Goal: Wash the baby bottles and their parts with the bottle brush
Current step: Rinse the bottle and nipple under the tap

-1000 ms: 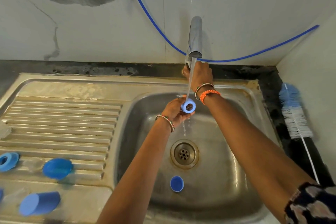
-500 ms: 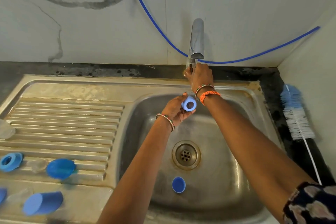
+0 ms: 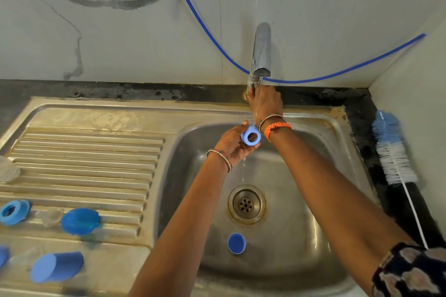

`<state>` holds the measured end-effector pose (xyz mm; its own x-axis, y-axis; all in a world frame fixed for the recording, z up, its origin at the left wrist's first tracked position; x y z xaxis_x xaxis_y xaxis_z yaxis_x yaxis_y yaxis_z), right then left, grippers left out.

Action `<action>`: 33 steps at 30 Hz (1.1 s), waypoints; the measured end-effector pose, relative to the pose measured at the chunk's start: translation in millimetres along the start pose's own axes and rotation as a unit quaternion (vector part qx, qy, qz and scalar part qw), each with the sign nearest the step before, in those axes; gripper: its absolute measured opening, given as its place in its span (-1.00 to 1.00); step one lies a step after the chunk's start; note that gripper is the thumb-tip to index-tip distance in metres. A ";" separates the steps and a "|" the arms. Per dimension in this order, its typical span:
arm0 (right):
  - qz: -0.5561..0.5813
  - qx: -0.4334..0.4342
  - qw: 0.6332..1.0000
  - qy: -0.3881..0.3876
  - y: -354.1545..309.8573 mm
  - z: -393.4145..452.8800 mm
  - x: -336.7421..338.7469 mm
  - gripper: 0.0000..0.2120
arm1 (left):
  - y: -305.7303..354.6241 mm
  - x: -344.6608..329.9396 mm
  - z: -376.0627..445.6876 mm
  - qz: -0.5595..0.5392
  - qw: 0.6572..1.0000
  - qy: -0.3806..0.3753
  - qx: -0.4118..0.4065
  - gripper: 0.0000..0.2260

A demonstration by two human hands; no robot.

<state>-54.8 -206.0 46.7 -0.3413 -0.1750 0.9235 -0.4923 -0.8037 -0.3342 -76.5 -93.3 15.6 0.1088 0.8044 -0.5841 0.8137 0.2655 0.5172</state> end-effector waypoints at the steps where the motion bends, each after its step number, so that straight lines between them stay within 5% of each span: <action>1: -0.012 0.002 1.000 -0.001 0.1 0.5 0.0 -0.67 | -0.1 0.4 -0.1 -0.001 1.000 0.000 0.000 -0.85; 14: -0.073 0.017 0.997 -0.019 -3.4 0.6 1.6 -0.65 | -0.7 0.6 -0.1 -0.001 1.000 0.001 0.004 -0.83; 33: -0.020 0.009 1.000 -0.006 -6.9 -5.3 8.8 -0.62 | -0.8 3.6 0.2 0.003 1.000 -0.018 -0.006 -0.83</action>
<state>-58.7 -199.0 56.2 -0.3126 -0.1498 0.9380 -0.4904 -0.8203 -0.2944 -76.7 -90.7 12.9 0.1344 0.7860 -0.6035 0.8057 0.2679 0.5283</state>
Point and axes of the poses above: each hand's wrist, its own z-axis towards the middle knuckle, its own x-axis out of the back of the hand, y = z × x, the point moved 1 cm from there along z, towards the middle knuckle, and after that the axes turned 6 degrees about -z, right-handed, at the moved point
